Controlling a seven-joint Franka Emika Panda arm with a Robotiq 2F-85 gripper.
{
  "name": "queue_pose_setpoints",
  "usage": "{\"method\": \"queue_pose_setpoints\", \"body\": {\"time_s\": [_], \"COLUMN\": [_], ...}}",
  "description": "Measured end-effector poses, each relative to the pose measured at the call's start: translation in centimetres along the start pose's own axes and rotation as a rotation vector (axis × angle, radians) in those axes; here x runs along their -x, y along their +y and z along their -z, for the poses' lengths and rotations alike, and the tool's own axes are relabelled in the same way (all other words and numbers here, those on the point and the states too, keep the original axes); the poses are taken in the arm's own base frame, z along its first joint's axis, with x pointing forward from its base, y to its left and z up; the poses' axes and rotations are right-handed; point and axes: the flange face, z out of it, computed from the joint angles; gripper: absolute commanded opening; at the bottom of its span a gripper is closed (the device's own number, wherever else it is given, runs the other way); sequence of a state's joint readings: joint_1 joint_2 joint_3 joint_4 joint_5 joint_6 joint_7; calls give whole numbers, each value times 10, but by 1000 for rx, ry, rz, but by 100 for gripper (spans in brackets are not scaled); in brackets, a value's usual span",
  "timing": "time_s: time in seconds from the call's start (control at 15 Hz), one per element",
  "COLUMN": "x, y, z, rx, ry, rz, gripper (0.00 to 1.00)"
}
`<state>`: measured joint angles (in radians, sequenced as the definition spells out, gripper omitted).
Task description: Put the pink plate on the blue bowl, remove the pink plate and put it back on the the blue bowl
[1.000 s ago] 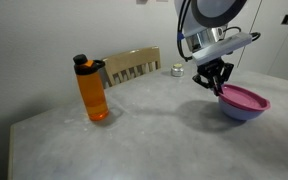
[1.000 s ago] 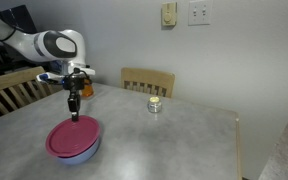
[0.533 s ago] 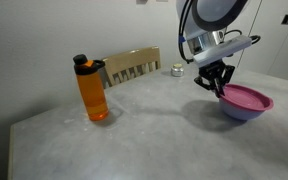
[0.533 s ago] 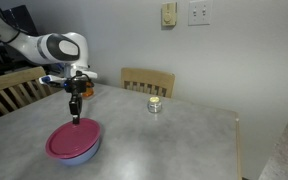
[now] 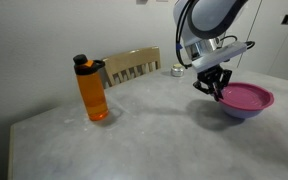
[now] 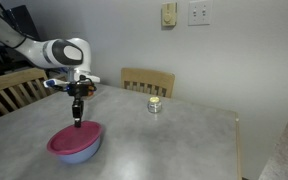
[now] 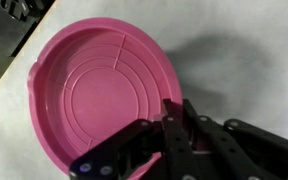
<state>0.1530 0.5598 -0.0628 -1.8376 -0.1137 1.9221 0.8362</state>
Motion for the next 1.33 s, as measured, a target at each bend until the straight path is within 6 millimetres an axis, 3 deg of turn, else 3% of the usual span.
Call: {"method": "queue_pose_setpoints", "body": {"time_s": [0.13,0.27,0.87,1.33], "x": [-3,-6,-13,-2], "y": [-4,-8,-8,5], "z": [-2,-3,-2,28], "rx": [1,2,-21,-43], "ry": [1,1,-13,7], "rz": [6,10,-24,-98], "gripper": [3,38,98,100]}}
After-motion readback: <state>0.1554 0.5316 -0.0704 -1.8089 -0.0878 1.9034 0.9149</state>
